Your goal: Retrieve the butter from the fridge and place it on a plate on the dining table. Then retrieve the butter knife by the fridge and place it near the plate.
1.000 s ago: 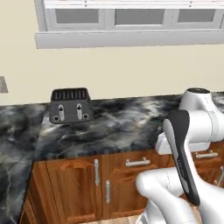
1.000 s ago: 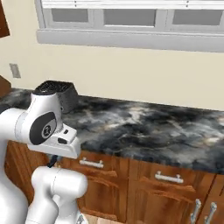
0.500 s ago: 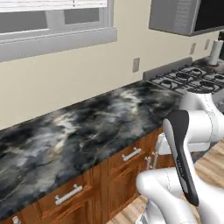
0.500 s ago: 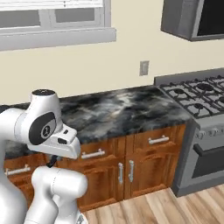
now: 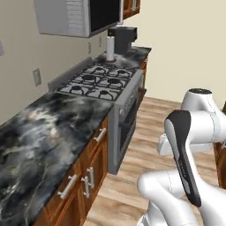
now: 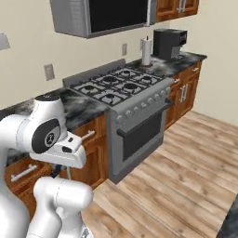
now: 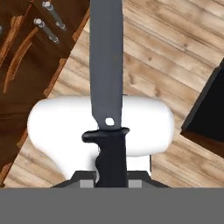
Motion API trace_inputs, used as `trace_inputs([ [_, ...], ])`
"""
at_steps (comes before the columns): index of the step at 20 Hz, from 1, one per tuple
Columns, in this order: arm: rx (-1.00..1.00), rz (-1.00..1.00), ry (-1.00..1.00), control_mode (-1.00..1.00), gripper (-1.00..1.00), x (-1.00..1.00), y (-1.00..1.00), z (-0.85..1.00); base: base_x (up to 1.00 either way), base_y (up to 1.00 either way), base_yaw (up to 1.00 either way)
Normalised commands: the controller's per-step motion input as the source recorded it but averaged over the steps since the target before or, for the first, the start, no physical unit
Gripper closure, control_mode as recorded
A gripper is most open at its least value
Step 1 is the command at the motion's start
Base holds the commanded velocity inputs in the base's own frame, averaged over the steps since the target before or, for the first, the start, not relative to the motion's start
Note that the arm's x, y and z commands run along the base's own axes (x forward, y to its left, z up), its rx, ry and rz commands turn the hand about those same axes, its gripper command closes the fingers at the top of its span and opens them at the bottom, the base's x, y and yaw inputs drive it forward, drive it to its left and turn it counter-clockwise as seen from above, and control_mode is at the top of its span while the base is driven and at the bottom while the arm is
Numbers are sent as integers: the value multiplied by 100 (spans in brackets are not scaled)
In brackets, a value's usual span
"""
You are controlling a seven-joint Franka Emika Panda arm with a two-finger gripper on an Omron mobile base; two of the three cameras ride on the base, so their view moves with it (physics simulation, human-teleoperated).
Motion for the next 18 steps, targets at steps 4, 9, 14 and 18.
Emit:
trace_inputs([
  [4, 0, 0, 0, 100, 100, 0, 0, 0, 2, -48, -83],
  [9, 0, 0, 0, 100, 100, 0, 0, 0, 5, -8, -70],
  [14, 0, 0, 0, 100, 100, 0, 0, 0, 40, -1, -57],
  [18, 0, 0, 0, 100, 100, 0, 0, 0, 69, 8, -13],
])
